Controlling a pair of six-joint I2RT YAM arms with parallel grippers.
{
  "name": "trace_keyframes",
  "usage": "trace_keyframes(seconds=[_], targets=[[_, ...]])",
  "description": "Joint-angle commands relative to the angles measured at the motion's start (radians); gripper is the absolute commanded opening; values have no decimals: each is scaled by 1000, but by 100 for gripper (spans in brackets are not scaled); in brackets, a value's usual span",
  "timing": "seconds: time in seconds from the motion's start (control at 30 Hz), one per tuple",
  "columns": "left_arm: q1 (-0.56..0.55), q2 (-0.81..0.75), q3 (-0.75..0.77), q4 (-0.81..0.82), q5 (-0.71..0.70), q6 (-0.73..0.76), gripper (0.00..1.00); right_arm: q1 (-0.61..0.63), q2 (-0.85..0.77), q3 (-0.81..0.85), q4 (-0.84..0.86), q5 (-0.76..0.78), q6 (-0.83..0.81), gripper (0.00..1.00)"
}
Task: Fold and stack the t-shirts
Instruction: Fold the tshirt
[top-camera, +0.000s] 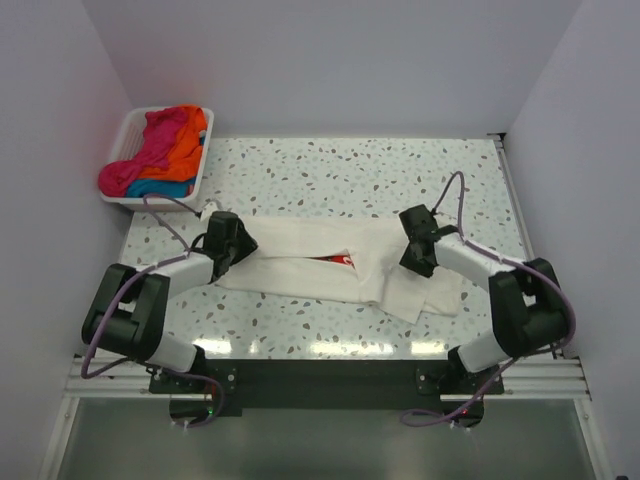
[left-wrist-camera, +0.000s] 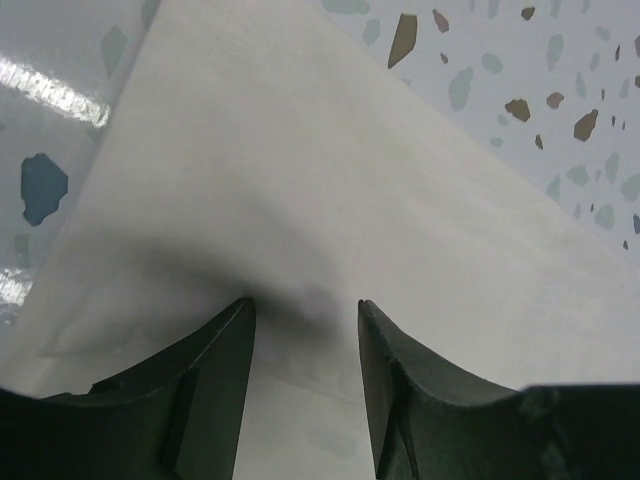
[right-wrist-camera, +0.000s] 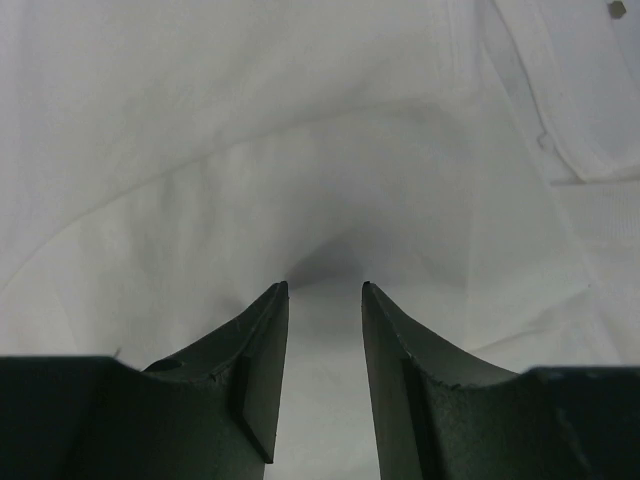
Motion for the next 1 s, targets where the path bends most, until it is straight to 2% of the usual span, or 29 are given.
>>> trace_keyframes(seconds=[0.0, 0.17, 0.27, 0.3, 0.37, 0.4, 0.43, 0.47, 0.5, 0.53, 0.57, 0.6, 0.63, 0.7, 0.77, 0.83, 0.97], targets=[[-16, 87, 51, -34, -60, -6, 50, -69, 157, 110, 101, -54, -11, 38], [-64, 138, 55, -87, -96, -41, 45, -191, 383, 293, 118, -192, -80, 36], [-102, 85, 26, -114, -106, -83, 43, -212, 575, 553, 15, -198, -147, 35], [-117, 69, 20, -148, -108, -92, 43, -214, 631, 710, -14, -200, -169, 35], [-178, 23, 15, -182, -111, -126, 43, -214, 803, 897, -116, -207, -239, 36], [-206, 6, 14, -214, -113, -137, 43, -214, 861, 1100, -155, -218, -265, 37], [-270, -8, 12, -232, -116, -162, 43, -212, 920, 1208, -228, -230, -288, 40], [-309, -40, 3, -246, -114, -179, 42, -211, 1045, 1315, -259, -250, -343, 42], [-352, -54, -1, -270, -116, -199, 43, -211, 1099, 1524, -291, -275, -366, 45], [-433, -66, -11, -286, -114, -239, 43, -206, 1157, 1621, -339, -284, -392, 55], [-467, -90, -14, -298, -111, -258, 43, -201, 1226, 1749, -345, -301, -440, 61], [-517, -103, -20, -303, -104, -270, 43, -198, 1241, 1776, -323, -327, -462, 66], [-536, -133, -29, -300, -84, -275, 46, -198, 1238, 1777, -303, -324, -478, 74], [-550, -167, -28, -295, -68, -255, 50, -194, 1148, 1656, -241, -290, -515, 81], [-550, -219, 15, -306, -100, -172, 57, -186, 1060, 1495, -149, -260, -534, 89], [-548, -238, 98, -358, -199, -71, 62, -185, 944, 1412, -117, -212, -531, 90], [-544, -168, 253, -424, -352, 105, 62, -185, 761, 1200, -74, -146, -461, 91]])
